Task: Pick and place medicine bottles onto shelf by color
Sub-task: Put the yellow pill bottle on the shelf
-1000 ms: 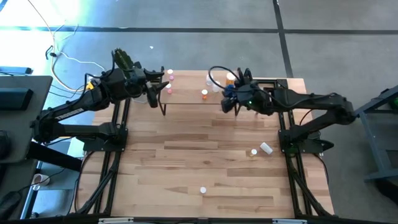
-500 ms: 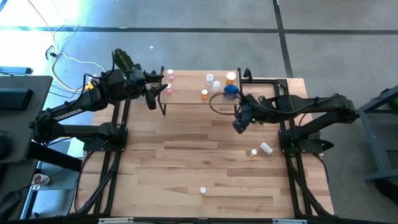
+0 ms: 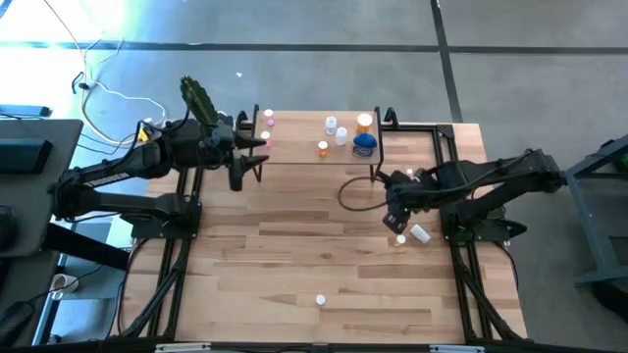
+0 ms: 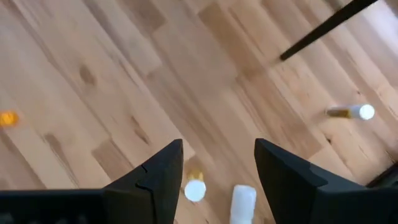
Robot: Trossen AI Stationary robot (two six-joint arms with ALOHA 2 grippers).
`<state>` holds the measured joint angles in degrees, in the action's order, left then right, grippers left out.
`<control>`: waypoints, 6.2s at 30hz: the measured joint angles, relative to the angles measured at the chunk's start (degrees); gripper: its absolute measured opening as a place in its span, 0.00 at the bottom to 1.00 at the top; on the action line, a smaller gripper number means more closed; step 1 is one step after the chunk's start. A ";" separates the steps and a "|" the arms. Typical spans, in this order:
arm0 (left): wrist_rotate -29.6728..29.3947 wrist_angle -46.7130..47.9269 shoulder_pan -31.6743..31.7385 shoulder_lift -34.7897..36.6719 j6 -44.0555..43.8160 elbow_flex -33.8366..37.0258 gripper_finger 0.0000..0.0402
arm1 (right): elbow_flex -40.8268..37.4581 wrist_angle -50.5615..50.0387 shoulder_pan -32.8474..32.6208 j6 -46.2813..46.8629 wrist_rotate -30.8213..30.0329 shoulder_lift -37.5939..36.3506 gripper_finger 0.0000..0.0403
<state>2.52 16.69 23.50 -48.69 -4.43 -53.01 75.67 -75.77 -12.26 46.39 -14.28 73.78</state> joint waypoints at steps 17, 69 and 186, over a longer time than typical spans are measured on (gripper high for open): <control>-0.64 0.30 -7.32 -0.04 -5.68 0.00 0.50 | -14.77 8.07 -8.39 12.96 8.80 -0.39 0.47; -4.94 3.25 -10.53 -0.07 -7.45 0.00 0.50 | -35.07 28.35 -11.77 34.66 6.23 -0.37 0.25; 2.93 -13.44 -8.98 -23.63 2.73 -0.02 0.22 | 25.21 33.54 16.75 -18.43 18.50 24.37 0.32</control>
<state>5.46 3.25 14.52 -72.31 -1.69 -53.04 100.88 -42.23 4.49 27.97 4.21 98.15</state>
